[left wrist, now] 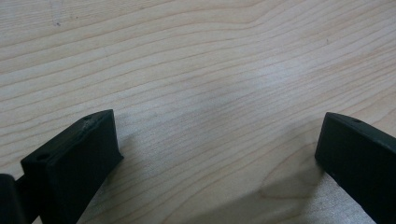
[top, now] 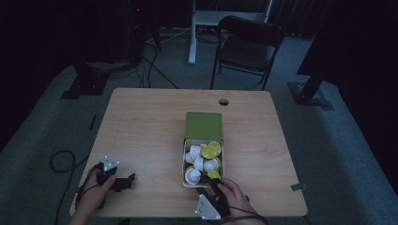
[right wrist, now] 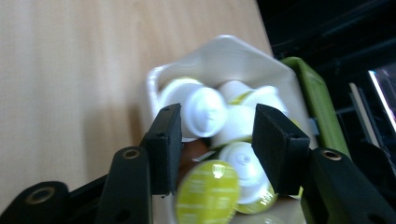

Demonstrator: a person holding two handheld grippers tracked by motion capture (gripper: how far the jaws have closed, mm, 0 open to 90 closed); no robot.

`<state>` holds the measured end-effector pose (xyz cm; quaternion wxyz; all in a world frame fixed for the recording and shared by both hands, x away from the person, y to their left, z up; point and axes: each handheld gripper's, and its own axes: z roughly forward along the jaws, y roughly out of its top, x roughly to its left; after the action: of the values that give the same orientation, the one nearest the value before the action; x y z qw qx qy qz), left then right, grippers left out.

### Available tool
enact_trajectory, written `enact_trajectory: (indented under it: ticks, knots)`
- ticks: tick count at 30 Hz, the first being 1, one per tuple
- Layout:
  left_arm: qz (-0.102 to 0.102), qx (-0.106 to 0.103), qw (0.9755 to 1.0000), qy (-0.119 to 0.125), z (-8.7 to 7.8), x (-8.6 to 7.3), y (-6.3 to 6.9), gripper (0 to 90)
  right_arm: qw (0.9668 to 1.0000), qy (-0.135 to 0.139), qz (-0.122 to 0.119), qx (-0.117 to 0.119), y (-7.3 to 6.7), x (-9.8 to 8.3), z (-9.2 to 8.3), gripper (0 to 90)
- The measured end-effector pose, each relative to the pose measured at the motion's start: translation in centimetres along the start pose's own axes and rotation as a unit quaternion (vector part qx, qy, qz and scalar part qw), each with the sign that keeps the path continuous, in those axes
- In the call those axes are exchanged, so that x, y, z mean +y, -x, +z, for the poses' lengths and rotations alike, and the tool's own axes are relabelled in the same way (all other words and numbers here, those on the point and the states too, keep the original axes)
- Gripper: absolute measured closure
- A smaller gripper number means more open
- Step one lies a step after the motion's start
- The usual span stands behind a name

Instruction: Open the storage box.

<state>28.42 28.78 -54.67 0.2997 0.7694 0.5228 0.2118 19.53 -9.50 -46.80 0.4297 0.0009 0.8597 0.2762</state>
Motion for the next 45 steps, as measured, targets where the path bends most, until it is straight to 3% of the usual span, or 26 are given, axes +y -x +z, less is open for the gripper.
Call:
enact_trajectory:
  ticks: [2,5,10,15,20,25,29,34,35,39,43,44,45]
  knots:
    - [0.0,0.0,1.0,0.0,0.0,0.0,0.0,0.0,0.9995,0.007,0.028,-0.015,0.7,-0.2,-0.2,48.5]
    - [0.0,0.0,1.0,0.0,0.0,0.0,0.0,0.0,0.9961,0.027,0.077,-0.036,2.0,-0.7,-0.4,47.1]
    - [0.0,0.0,1.0,0.0,0.0,0.0,0.0,0.0,0.9923,0.034,0.107,-0.053,3.3,-1.6,-0.5,44.7]
    - [0.0,0.0,1.0,0.0,0.0,0.0,0.0,0.0,0.9816,0.06,0.17,-0.063,4.5,-2.8,-0.5,42.2]
    - [0.0,0.0,1.0,0.0,0.0,0.0,0.0,0.0,0.9734,0.068,0.2,-0.088,5.2,-3.6,-0.7,38.6]
    - [0.0,0.0,1.0,0.0,0.0,0.0,0.0,0.0,0.9573,0.081,0.255,-0.109,6.1,-4.7,-0.9,32.4]
    - [0.001,0.0,1.0,0.0,0.0,0.0,0.0,0.0,0.9474,0.077,0.287,-0.118,6.8,-5.9,-1.1,26.2]
    - [0.0,0.0,1.0,0.0,0.0,0.0,0.0,0.0,0.9322,0.082,0.331,-0.121,7.3,-7.3,-1.3,19.1]
    - [0.0,0.0,1.0,0.0,0.0,0.0,0.0,0.0,0.9311,0.081,0.334,-0.123,7.3,-7.5,-1.4,18.5]
    - [0.0,0.0,1.0,0.0,0.0,0.0,0.0,0.0,0.9217,0.077,0.359,-0.126,7.5,-8.5,-1.4,15.9]
    - [0.0,0.0,1.0,0.0,0.0,0.0,0.0,0.0,0.9151,0.07,0.378,-0.123,7.5,-9.5,-1.1,15.9]
    - [0.0,0.0,1.0,0.0,0.0,0.0,0.0,0.0,0.9114,0.068,0.387,-0.121,7.4,-9.9,-1.0,15.8]
    - [0.0,0.0,1.0,0.0,0.0,0.0,0.0,0.0,0.9114,0.068,0.387,-0.121,7.4,-9.9,-1.0,15.8]
